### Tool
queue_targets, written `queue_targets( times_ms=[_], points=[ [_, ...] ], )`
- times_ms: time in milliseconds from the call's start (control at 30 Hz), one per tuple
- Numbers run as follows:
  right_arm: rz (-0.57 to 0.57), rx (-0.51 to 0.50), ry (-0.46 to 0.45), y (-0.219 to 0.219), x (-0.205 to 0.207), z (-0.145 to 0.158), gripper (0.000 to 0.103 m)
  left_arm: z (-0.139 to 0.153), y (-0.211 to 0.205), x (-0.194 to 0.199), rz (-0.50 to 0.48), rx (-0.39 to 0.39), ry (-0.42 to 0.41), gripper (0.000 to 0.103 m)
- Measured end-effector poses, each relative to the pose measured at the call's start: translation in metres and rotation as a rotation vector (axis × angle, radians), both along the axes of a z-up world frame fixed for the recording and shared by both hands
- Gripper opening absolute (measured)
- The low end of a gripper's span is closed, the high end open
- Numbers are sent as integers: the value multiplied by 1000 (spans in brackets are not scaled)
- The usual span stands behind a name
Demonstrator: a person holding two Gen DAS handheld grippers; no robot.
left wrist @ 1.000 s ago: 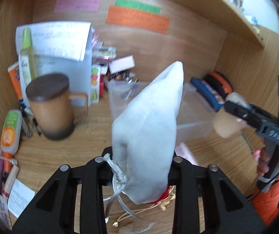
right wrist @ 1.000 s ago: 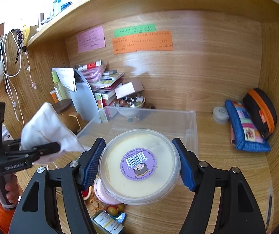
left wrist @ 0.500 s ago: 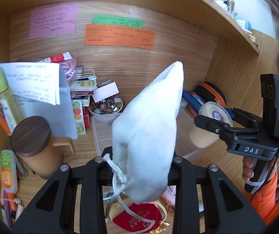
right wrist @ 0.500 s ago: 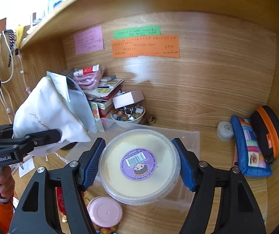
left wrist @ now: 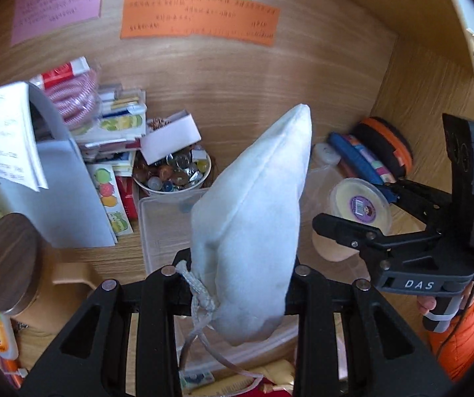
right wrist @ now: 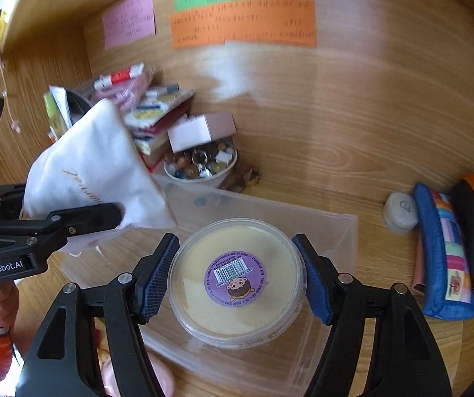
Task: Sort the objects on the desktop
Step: 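Open the right tool to drop the tub in the bin while the left tool releases the pouch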
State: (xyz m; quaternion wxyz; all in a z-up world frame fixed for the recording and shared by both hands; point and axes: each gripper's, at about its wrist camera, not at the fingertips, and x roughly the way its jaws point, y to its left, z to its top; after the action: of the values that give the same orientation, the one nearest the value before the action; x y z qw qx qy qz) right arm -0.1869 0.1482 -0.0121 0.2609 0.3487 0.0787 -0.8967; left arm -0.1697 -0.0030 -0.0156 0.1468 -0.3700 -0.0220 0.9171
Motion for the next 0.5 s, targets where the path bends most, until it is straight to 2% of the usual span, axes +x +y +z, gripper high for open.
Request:
queue_targets(
  times_ms=[200,267,300,367,500],
  points=[
    [6,60,-28,-8,-15,-16,65,-20,3,-18,-25,-16,-53,31],
    [13,65,-38,-9,-19,-21,49,-24,3,-22,-28,-22,-67,31],
    [18,70,-42,-10,-20,-21,31,-25,3,-21,-28,-24,-73,31],
    [38,54,-53,-10,-22,-20,31,-29,2,-24,-29,-28,-87,31],
    [59,77,-47,-16,-19,-24,37,-36,3,-23,-42,-49,-104,32]
  ],
)
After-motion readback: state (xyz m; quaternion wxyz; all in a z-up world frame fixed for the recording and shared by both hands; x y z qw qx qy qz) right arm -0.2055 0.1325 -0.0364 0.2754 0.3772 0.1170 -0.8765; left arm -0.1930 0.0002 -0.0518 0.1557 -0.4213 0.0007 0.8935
